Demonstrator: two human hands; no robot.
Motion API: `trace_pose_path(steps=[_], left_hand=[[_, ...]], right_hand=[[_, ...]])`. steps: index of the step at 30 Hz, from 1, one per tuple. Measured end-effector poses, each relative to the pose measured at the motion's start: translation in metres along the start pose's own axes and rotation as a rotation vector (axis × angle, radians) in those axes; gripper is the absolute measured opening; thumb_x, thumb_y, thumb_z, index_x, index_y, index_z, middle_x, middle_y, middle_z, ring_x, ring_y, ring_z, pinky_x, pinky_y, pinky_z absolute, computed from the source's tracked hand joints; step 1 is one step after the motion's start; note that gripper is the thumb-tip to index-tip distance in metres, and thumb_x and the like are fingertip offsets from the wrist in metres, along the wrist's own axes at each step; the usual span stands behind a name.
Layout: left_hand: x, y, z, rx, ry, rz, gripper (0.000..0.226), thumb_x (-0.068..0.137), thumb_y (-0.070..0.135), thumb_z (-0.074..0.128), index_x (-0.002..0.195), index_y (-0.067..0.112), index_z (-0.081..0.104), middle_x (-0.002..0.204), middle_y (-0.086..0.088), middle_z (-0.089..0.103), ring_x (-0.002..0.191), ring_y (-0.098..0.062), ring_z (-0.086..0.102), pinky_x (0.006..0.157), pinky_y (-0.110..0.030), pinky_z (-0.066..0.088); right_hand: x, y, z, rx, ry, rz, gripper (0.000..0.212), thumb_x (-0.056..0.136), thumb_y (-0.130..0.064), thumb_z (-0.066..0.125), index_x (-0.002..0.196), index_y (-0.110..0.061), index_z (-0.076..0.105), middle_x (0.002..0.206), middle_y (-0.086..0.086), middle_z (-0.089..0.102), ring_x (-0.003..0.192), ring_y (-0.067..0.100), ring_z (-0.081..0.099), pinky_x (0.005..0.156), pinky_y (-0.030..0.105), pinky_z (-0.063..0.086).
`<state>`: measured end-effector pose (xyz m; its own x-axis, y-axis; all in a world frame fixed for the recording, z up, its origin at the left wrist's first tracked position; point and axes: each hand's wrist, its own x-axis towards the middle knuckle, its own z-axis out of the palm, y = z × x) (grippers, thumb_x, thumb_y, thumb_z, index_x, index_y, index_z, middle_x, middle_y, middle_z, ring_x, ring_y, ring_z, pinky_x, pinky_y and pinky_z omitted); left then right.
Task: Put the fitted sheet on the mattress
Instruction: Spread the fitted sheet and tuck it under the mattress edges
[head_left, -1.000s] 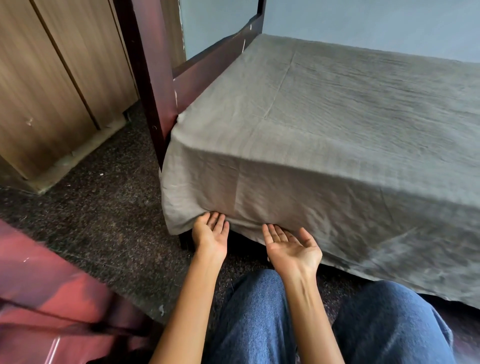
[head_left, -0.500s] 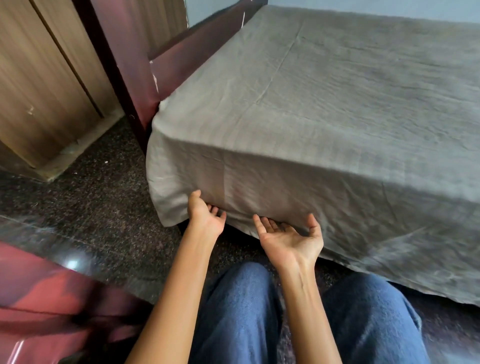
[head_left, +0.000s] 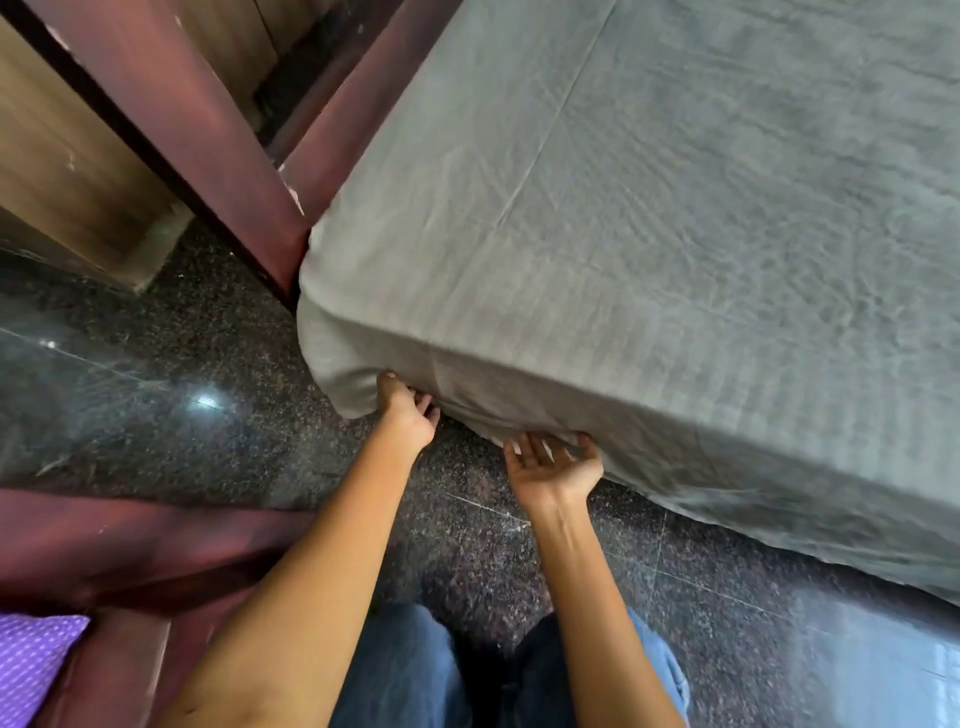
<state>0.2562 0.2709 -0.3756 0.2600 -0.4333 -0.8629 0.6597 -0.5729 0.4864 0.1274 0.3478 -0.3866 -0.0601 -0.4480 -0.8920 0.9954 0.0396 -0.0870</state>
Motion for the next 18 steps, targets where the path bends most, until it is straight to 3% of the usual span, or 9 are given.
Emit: trace_pose_path(steps=[2,5,8,10,12,18], left_hand=[[-0.004,0.008,-0.001,0.037,-0.014,-0.036,0.036,0.1,0.031,0.03,0.117,0.005,0.049,0.138,-0.009,0.045,0.127,-0.023,0.043,0.106,-0.039,0.031],[-0.008,0.011,-0.004,0.069,-0.025,-0.086,0.04,0.101,0.028,0.029,0.127,0.003,0.045,0.139,-0.01,0.043,0.128,-0.024,0.041,0.108,-0.04,0.03],[-0.004,0.01,-0.006,0.074,-0.06,-0.085,0.032,0.1,0.027,0.03,0.113,0.004,0.048,0.137,-0.012,0.044,0.124,-0.024,0.043,0.107,-0.038,0.032],[0.005,0.009,-0.008,0.049,-0.066,-0.093,0.039,0.1,0.03,0.031,0.124,0.003,0.045,0.137,-0.012,0.044,0.129,-0.025,0.041,0.109,-0.038,0.031],[0.015,0.005,-0.013,0.013,-0.089,-0.097,0.044,0.099,0.032,0.035,0.13,0.002,0.044,0.136,-0.012,0.044,0.13,-0.025,0.04,0.109,-0.037,0.03],[0.038,0.009,-0.036,-0.103,-0.213,-0.156,0.037,0.096,0.026,0.045,0.118,-0.003,0.048,0.115,-0.017,0.052,0.113,-0.028,0.051,0.104,-0.037,0.041]], right_hand=[[-0.002,-0.009,-0.001,-0.003,0.019,-0.025,0.026,0.091,-0.023,0.04,0.11,-0.009,0.051,0.116,0.013,0.052,0.114,0.025,0.051,0.104,0.043,0.037],[-0.005,-0.019,-0.006,0.019,0.027,-0.023,0.032,0.089,-0.015,0.039,0.118,-0.009,0.05,0.118,0.014,0.053,0.121,0.026,0.05,0.108,0.045,0.036],[-0.003,-0.02,-0.005,-0.018,0.023,-0.007,0.024,0.092,-0.016,0.037,0.109,-0.006,0.05,0.106,0.014,0.052,0.106,0.026,0.052,0.105,0.043,0.038],[0.0,-0.017,-0.007,0.012,0.009,-0.028,0.024,0.092,-0.016,0.037,0.111,-0.007,0.049,0.103,0.014,0.051,0.103,0.026,0.049,0.103,0.043,0.039],[0.003,-0.012,-0.015,0.05,-0.025,-0.053,0.026,0.093,-0.017,0.038,0.114,-0.006,0.049,0.108,0.015,0.053,0.107,0.027,0.05,0.102,0.044,0.038],[0.009,-0.007,-0.016,0.203,-0.055,-0.089,0.059,0.081,-0.012,0.04,0.138,0.0,0.04,0.139,0.02,0.046,0.128,0.034,0.045,0.113,0.047,0.027]])
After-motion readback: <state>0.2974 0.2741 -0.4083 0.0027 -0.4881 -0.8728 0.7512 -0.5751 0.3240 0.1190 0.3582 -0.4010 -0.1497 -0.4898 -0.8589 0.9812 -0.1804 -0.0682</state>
